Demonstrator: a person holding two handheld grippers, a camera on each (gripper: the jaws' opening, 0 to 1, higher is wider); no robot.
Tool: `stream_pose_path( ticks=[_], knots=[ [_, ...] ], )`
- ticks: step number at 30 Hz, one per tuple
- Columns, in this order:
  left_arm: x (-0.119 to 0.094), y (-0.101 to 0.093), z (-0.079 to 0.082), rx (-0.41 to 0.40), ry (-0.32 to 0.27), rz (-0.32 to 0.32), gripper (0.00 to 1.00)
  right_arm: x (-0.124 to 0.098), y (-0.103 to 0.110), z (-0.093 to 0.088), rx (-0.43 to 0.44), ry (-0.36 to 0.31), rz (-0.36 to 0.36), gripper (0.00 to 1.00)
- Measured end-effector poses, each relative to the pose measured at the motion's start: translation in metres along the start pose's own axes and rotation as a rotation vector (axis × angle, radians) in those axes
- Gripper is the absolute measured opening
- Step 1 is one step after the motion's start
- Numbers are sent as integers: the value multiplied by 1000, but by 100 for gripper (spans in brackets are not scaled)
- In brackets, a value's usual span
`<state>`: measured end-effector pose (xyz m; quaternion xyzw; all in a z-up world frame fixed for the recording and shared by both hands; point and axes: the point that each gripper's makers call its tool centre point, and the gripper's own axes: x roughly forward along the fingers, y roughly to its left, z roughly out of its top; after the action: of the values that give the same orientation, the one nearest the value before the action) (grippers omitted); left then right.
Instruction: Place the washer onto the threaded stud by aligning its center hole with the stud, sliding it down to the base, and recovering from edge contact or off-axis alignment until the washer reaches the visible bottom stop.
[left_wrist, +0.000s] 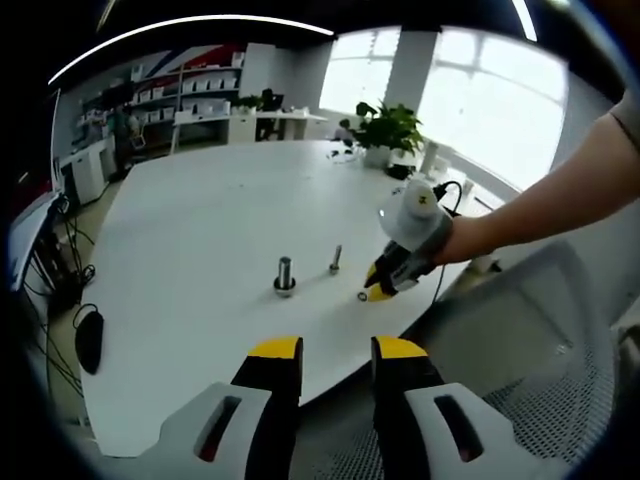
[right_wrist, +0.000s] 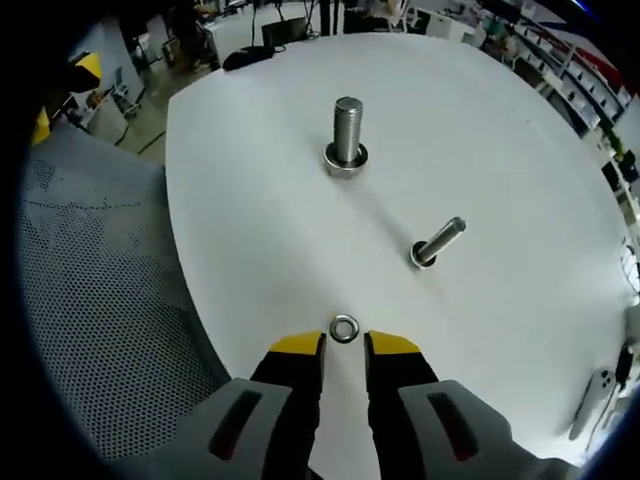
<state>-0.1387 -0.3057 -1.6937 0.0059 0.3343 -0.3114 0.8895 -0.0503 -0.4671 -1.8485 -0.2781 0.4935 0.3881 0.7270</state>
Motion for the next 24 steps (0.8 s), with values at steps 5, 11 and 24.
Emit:
stream_pose_path(
  ticks=[5, 11, 24],
  knots=[
    [0, 1, -1, 0, 5, 4, 25, 2, -3, -5, -35, 21, -6, 18],
    [0, 1, 1, -2, -2, 2, 25, 4, -4, 0, -23, -6, 20, 18],
    [0, 2, 2, -6, -14, 7, 25, 7, -1, 4, -222, 155, 66, 17]
  ],
)
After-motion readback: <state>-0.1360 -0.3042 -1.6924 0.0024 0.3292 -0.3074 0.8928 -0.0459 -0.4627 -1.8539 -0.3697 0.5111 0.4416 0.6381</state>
